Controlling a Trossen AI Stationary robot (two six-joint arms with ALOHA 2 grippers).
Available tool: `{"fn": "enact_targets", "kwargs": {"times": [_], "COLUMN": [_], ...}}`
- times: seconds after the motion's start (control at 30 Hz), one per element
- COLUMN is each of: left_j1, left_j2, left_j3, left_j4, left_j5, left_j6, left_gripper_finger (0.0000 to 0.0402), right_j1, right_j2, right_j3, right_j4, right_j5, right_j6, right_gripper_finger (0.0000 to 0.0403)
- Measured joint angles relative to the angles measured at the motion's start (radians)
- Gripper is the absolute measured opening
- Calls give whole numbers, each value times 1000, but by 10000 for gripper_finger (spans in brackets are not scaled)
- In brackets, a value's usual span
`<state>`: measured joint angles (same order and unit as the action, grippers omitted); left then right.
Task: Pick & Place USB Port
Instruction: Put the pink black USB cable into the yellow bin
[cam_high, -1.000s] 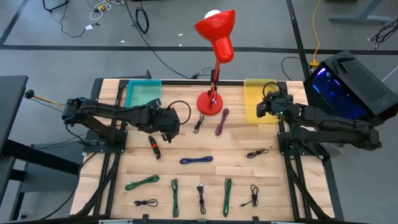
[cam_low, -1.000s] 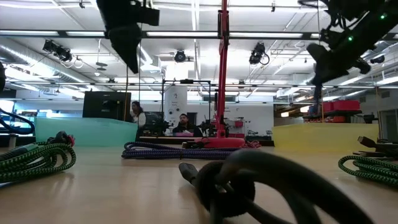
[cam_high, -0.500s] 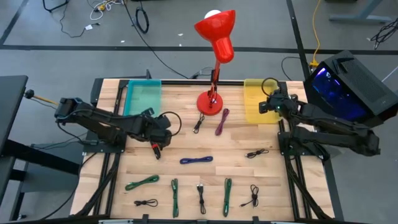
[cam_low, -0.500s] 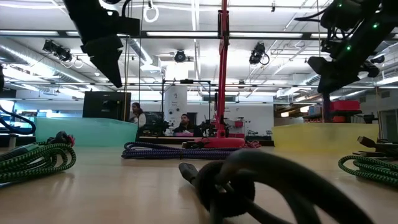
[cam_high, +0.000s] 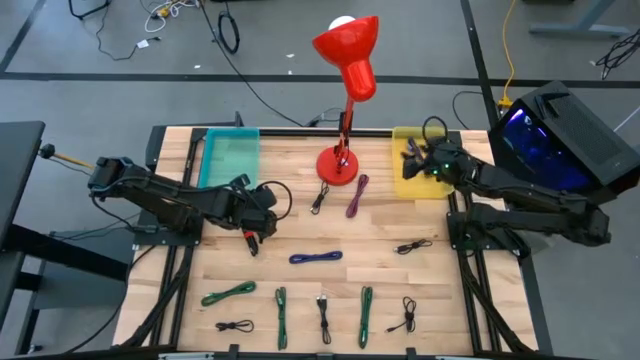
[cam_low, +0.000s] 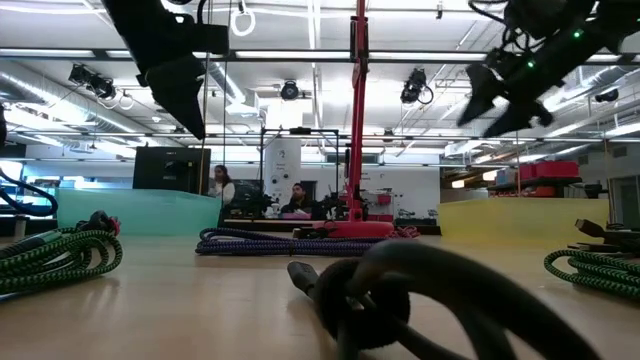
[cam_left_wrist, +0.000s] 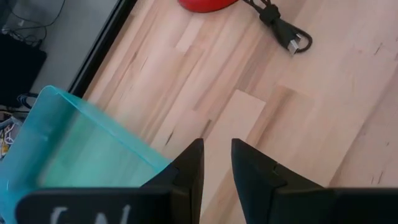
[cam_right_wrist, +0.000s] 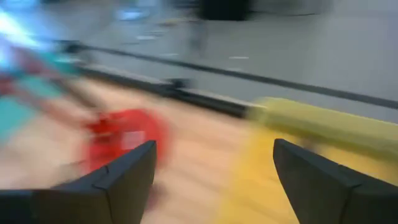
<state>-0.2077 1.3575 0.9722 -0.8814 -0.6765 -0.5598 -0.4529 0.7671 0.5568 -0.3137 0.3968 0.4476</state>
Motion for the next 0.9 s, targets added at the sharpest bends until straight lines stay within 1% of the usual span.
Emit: {"fn": "enact_targets", "kwargs": {"times": [0.07,0.1,0.23,0.3,0.47,0.57,0.63,0.7,0.83,0.9], "left_j1": [0,0,0,0,0,0,0,0,0,0], "left_j2": [0,0,0,0,0,0,0,0,1,1], "left_j3": [0,0,0,0,0,0,0,0,0,0], "left_j4": [5,9,27,28,33,34,34,34,37,43], "left_j5": [0,-1,-11,-11,-11,-11,-8,0,3,3], "left_j6": [0,3,4,4,6,6,6,6,5,5], "left_gripper_finger": [87,87,87,87,87,87,87,87,87,87], "right_j1": [35,57,140,187,276,301,307,307,312,313], "right_j2": [33,53,146,208,371,459,507,549,612,634], "right_j3": [0,0,0,0,0,0,0,0,0,0], "right_j4": [42,54,73,115,259,323,358,385,423,457], "right_j5": [-74,-92,-111,-114,-118,-94,-81,-107,-107,-136], "right_j6": [-17,-19,41,69,37,41,109,138,186,218], "right_gripper_finger": [318,315,303,299,294,294,294,294,294,294]}}
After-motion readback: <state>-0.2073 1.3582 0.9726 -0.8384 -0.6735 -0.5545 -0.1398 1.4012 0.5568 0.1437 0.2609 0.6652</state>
